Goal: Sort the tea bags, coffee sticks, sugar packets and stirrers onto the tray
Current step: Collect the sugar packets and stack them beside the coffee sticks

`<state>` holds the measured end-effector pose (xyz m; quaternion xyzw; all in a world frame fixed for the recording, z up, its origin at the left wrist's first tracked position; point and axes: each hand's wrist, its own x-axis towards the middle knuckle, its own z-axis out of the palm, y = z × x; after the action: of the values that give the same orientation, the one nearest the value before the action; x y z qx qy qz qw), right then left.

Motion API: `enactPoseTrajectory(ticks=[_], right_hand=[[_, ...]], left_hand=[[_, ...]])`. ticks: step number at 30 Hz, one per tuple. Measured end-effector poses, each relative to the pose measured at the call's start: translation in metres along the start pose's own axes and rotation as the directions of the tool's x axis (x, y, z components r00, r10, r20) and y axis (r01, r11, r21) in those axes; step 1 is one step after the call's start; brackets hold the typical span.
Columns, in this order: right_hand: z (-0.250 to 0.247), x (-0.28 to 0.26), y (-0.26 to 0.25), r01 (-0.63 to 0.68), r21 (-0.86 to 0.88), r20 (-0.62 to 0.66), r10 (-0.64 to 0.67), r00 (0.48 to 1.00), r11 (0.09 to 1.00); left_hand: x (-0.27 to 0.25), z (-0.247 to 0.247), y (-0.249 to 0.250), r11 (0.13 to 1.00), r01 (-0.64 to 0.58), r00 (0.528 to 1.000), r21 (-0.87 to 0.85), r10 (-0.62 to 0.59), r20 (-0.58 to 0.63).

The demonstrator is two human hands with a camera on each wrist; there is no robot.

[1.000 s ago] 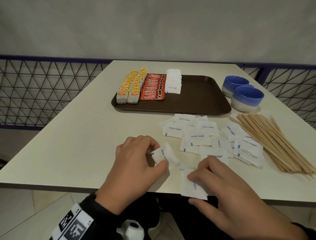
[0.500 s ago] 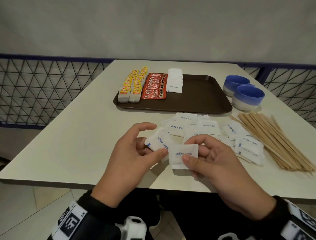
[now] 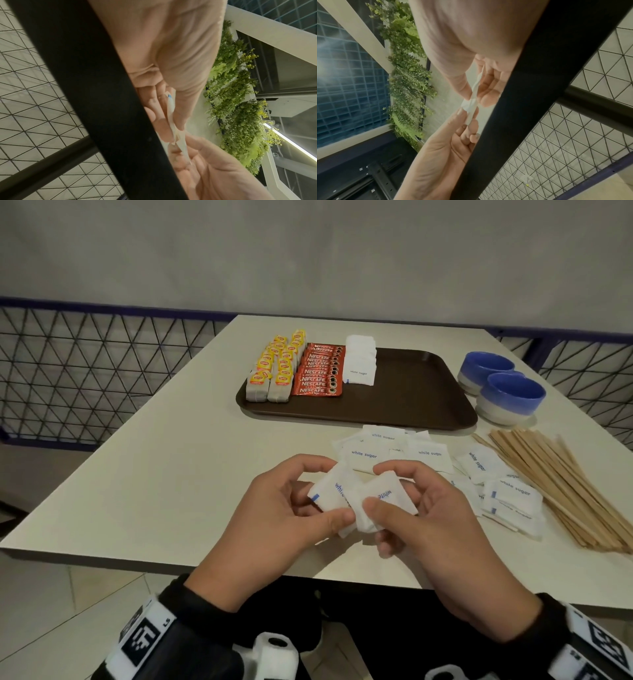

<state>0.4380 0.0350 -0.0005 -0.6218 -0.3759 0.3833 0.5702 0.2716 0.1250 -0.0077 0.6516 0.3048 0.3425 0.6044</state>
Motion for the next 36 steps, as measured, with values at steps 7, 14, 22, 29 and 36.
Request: enactPoseTrajectory(ticks=[7,14,22,29,36], right_hand=[[-0.006,-0.002,0.004,0.076,0.151,-0.069,-0.067,0.995,0.986],[-0.002,-0.009,0.003,0.195,0.144,-0.095,-0.183,0.979,0.97],[-0.002,-0.014,0.011,0.289,0.059,-0.126,-0.28,0.952,0.956],[-0.001,-0.016,0.011,0.29,0.038,-0.139,-0.283,0.949,0.956],[-0.003,-0.017,0.007,0.323,-0.065,0.08,-0.318,0.945,0.944]], left_hand=[[0.0,0.001,0.003,1.0,0.02,0.999,-0.016,-0.02,0.037],[-0.001,-0.003,0.007,0.998,-0.008,1.0,-0.055,0.007,-0.008],[-0.001,-0.002,0.009,0.999,-0.013,1.0,-0.052,0.013,-0.004],[0.001,0.0,0.004,1.0,-0.023,0.998,-0.015,0.022,-0.058],[0.0,-0.004,0.0,0.998,-0.042,0.999,0.036,0.043,-0.033]])
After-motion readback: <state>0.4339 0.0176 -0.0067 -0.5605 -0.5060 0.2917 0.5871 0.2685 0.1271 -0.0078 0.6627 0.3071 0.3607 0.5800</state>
